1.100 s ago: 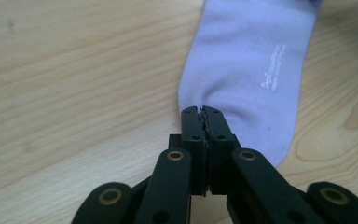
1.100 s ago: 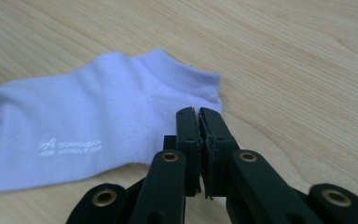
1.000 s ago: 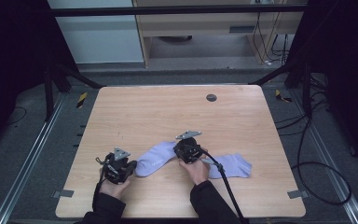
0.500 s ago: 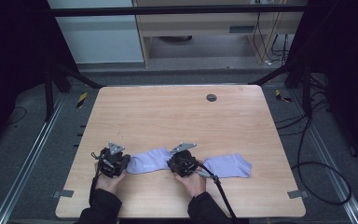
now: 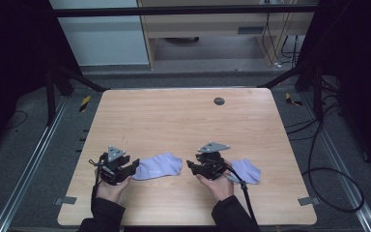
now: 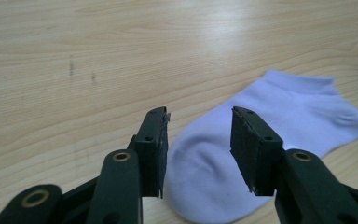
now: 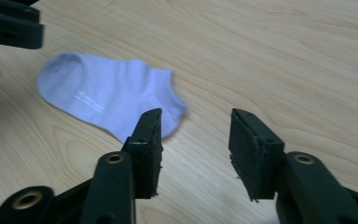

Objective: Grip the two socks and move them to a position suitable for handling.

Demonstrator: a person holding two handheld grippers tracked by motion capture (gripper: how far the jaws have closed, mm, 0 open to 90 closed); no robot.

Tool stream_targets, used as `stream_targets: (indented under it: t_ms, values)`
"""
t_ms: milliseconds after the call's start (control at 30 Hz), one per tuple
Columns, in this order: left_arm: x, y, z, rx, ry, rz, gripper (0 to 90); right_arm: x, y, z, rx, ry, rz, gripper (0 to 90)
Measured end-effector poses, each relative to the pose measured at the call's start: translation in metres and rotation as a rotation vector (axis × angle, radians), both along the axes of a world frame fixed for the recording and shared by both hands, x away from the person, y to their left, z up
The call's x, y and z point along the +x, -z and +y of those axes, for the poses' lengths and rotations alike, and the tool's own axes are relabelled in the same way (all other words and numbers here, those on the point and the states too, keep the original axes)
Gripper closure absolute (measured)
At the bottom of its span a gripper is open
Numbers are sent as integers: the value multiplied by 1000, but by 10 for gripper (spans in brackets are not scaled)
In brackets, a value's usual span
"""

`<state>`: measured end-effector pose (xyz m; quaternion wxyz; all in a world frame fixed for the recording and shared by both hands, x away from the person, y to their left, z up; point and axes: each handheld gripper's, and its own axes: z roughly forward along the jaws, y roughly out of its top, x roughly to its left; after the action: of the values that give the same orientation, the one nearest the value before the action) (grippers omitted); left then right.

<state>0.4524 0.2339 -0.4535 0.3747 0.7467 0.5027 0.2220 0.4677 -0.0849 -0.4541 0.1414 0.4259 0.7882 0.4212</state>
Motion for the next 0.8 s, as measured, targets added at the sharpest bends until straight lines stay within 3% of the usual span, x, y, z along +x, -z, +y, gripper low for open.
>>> stream_targets:
  t_ms: [133,167,300,433,800]
  values:
    - [-7,-6,-11,-2,40,-18,546,-5,-4,-29,-4,22,-5,492]
    - [-7,-6,-11,-2,40,-18,540,-5,-4,-29,-4,22,-5,492]
    - [-12,-9,-28,-16,95,-17,518,-15,-9,-66,5,58,-21,451]
    - [-14,-11,-53,4,159,-20,506,-22,-9,-94,13,95,-26,443]
    - [-9,-20,-98,-8,230,-40,500,-38,-7,-146,-21,159,-52,444]
